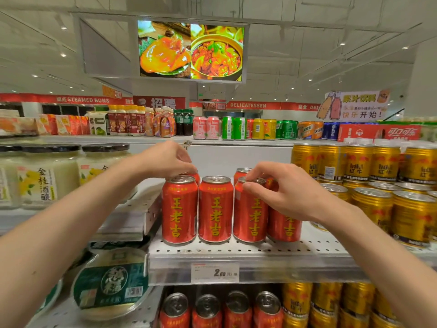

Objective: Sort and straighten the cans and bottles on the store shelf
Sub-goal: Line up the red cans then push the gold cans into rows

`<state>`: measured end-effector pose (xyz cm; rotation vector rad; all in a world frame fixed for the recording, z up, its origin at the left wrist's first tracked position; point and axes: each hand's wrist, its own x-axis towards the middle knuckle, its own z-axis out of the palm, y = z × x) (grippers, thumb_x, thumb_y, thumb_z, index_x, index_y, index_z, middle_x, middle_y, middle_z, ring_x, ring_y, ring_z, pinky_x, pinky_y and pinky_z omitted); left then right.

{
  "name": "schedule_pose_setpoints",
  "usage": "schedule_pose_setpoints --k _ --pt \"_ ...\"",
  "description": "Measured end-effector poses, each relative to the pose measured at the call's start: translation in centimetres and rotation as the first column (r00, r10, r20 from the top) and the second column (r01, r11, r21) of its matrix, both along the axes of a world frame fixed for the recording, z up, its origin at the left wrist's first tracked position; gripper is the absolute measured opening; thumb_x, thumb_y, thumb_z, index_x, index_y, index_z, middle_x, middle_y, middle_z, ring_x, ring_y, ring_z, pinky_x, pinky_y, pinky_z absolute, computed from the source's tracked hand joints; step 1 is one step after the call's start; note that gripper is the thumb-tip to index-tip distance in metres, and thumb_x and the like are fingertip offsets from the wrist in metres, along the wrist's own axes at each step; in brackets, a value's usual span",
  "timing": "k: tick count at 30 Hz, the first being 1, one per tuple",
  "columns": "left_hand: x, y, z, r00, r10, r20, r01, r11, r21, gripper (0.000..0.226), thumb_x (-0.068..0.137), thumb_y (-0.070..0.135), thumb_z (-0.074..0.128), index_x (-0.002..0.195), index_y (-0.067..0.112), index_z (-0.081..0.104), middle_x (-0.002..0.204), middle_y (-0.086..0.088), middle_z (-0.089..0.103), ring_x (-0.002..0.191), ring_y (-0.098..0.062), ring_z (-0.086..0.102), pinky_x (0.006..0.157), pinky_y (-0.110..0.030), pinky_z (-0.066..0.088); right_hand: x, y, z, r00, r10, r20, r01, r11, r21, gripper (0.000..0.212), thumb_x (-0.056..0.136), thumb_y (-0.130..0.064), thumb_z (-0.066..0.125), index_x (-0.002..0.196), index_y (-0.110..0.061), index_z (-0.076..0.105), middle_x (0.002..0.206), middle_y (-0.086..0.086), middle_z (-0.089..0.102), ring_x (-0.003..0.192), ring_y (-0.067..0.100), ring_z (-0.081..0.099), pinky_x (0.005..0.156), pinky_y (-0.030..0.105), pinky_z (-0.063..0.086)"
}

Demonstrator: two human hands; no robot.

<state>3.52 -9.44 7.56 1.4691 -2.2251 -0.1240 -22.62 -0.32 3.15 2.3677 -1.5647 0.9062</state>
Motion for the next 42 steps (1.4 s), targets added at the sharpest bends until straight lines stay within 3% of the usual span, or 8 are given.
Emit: schedule_pose_setpoints --k 6,14,19,22,26,30,36,42 --pt "0.7 -0.4 -0.4 0.993 -0.020 -0.114 0.030 0.996 0.088 0.032 0.086 0.049 0.073 0.098 0.020 0.080 0.095 0.005 0.078 0.086 -0.011 0.071 0.067 -0.026 0.056 0.1 0.2 -0.1 0.999 -0.001 0.034 0.001 1.000 0.009 0.048 0.084 -0.069 0.046 0.109 -0.035 0.069 0.117 -0.013 0.071 0.107 0.011 0.065 0.089 0.041 0.056" --pt "0.7 0.5 -0.7 0.988 -0.058 -0.142 0.068 0.995 0.067 0.028 0.091 0.042 0.069 0.107 0.020 0.078 0.105 0.006 0.077 0.090 -0.008 0.071 0.073 -0.025 0.056 0.2 0.5 -0.1 0.999 -0.005 0.051 0.004 1.000 0.024 0.064 0.076 -0.078 0.038 0.112 -0.036 0.069 0.119 -0.014 0.071 0.108 0.011 0.064 0.088 0.040 0.058" --pt "0.9 3.2 -1.1 0.995 -0.091 -0.046 0.087 0.993 -0.073 0.051 0.088 0.067 0.055 0.120 0.030 0.069 0.128 0.011 0.063 0.119 -0.011 0.056 0.094 -0.035 0.045 -0.1 0.7 0.7 0.996 0.006 0.086 -0.014 0.996 0.092 0.061 0.078 -0.077 0.041 0.114 -0.037 0.071 0.113 -0.016 0.072 0.103 0.003 0.065 0.088 0.034 0.058" --pt "0.1 3.8 -1.7 0.994 -0.109 0.002 0.109 0.993 -0.051 0.069 0.083 0.075 0.050 0.131 0.027 0.063 0.141 0.008 0.058 0.127 -0.013 0.053 0.097 -0.032 0.041 -0.6 -1.1 2.4 0.991 -0.031 0.127 0.018 0.995 0.097 0.035 0.092 -0.059 0.056 0.112 -0.034 0.070 0.108 -0.016 0.071 0.099 0.000 0.065 0.086 0.032 0.057" --pt "0.0 3.1 -2.8 0.993 -0.107 -0.043 0.107 0.994 0.008 0.093 0.071 0.088 0.045 0.136 0.023 0.059 0.145 0.001 0.056 0.127 -0.014 0.052 0.098 -0.033 0.041 -0.8 -5.1 4.3 0.994 -0.096 0.046 0.088 0.985 0.148 0.027 0.093 -0.047 0.065 0.110 -0.026 0.073 0.109 -0.010 0.072 0.097 0.007 0.066 0.078 0.029 0.053" --pt "0.3 2.8 -3.1 0.996 -0.078 -0.045 0.079 0.997 0.020 0.106 0.059 0.097 0.037 0.136 0.028 0.058 0.143 0.001 0.053 0.131 -0.016 0.046 0.107 -0.043 0.041 -0.7 -7.9 5.0 0.994 -0.100 -0.052 0.112 0.933 0.341 0.035 0.091 -0.050 0.068 0.114 -0.024 0.075 0.108 -0.006 0.076 0.094 0.012 0.071 0.084 0.034 0.060" --pt "0.2 2.9 -3.3 0.995 -0.078 -0.056 0.079 0.996 0.029 0.098 0.067 0.095 0.040 0.138 0.029 0.056 0.143 0.001 0.050 0.133 -0.016 0.041 0.107 -0.041 0.037 -1.1 -8.5 5.3 0.998 0.002 -0.066 0.025 0.912 0.409 0.034 0.087 -0.047 0.074 0.116 -0.028 0.073 0.106 -0.010 0.075 0.094 0.008 0.071 0.076 0.026 0.056" --pt "-0.1 3.2 -3.3 0.992 -0.101 -0.080 0.103 0.995 0.016 0.070 0.088 0.069 0.048 0.140 0.024 0.055 0.146 0.000 0.049 0.137 -0.015 0.037 0.103 -0.034 0.032 0.5 -9.2 5.6 0.997 0.079 0.019 -0.080 0.923 0.376 0.026 0.087 -0.039 0.077 0.110 -0.027 0.073 0.100 -0.010 0.077 0.094 0.011 0.073 0.081 0.031 0.059"
